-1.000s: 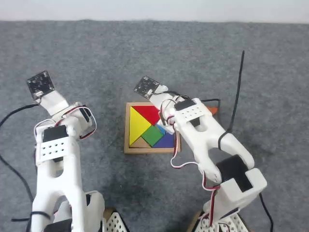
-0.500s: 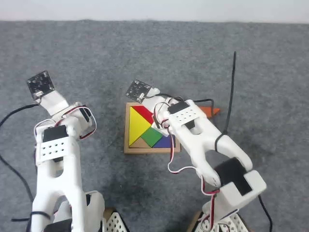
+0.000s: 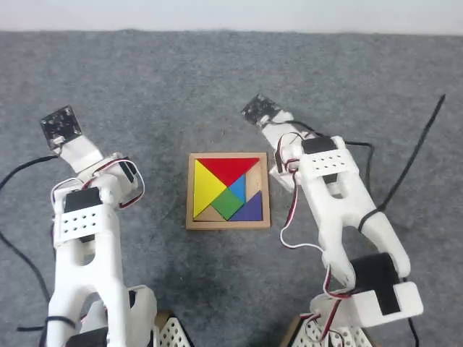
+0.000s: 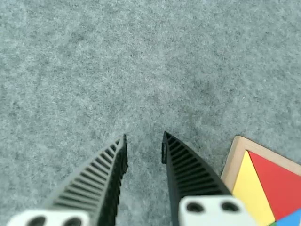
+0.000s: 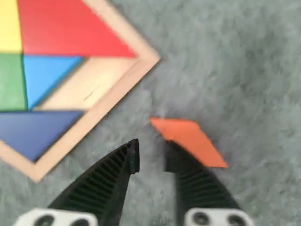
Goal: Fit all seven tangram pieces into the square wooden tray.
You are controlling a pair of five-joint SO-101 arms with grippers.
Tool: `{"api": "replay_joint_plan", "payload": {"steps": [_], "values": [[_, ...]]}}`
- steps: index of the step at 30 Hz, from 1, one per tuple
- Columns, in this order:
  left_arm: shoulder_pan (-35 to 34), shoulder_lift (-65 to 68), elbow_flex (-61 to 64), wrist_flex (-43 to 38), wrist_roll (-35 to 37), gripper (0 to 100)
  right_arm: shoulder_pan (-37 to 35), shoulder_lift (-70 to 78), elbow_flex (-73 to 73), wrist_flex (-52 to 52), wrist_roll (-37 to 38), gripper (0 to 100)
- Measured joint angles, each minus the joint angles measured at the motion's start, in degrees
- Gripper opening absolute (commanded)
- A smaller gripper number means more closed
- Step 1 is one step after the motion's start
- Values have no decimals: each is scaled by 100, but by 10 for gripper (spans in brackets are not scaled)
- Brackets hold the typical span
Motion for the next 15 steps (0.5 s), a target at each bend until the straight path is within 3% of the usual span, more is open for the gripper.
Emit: {"api": "replay_joint_plan", "payload": {"steps": [9, 12, 15], "values": [[0, 0, 0, 0, 0, 127, 730, 343, -9, -264, 325, 203], [0, 0, 0, 0, 0, 127, 862, 633, -220, -281, -352, 203], [0, 0, 0, 0, 0, 127, 844, 774, -440, -229, -1582, 203]]}}
